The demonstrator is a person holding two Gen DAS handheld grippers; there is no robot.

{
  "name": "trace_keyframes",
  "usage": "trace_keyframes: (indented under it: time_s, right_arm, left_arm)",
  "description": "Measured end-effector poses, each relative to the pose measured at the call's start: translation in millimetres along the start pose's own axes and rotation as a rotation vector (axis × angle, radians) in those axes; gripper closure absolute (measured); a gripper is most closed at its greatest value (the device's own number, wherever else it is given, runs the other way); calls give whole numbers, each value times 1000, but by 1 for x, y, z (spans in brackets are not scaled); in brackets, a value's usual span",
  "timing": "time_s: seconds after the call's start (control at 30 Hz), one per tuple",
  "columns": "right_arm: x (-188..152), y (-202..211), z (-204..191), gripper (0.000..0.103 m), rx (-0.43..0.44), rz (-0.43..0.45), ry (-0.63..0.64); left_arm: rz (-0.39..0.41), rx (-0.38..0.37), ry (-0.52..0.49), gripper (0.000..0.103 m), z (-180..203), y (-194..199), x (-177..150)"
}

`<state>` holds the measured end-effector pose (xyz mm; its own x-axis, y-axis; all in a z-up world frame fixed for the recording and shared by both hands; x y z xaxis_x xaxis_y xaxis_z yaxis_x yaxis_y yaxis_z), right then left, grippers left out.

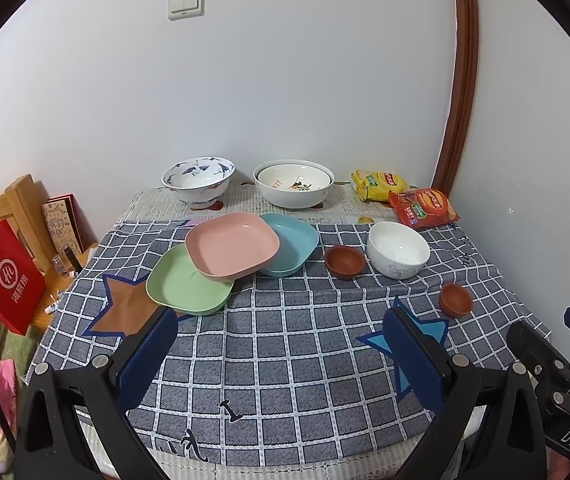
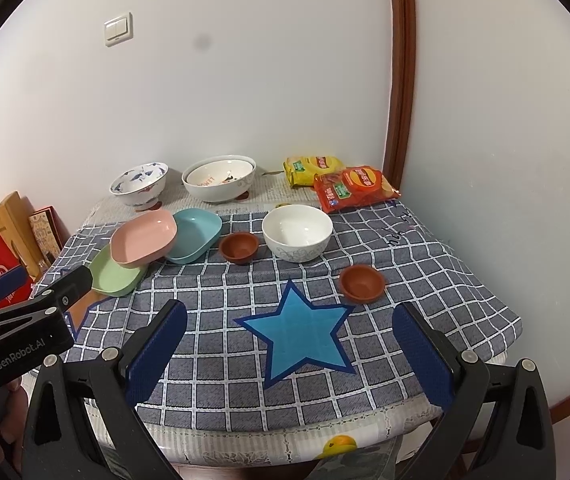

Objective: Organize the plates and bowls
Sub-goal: 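Move both grippers toward the rim of the pink square plate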

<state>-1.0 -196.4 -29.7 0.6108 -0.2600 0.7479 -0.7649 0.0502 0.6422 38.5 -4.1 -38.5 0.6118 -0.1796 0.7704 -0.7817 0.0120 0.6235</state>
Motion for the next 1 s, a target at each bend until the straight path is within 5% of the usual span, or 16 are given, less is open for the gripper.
trace_keyframes:
  time_s: [0.47,1.0]
  right_arm:
    - [13,-38,-12,2,16,-34,26]
    - [21,-156,-104,18,163,-190,142]
  left_arm:
    - [-71,-2,9,0,-14,-53,5]
    - [-231,18,133,15,-101,-157,-11]
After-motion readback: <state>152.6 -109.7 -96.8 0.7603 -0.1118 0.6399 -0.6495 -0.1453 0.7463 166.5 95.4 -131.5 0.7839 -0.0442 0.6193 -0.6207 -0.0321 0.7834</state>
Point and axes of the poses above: each gripper's, at about its wrist camera, not at the fingertips, and y roughly against the way its jaws point, z to its right, x to its top, the point moved 6 cm from there along -y, roughly the way its jaws point, and after that the axes turned 11 degrees about -y, right-handed, at the moved point
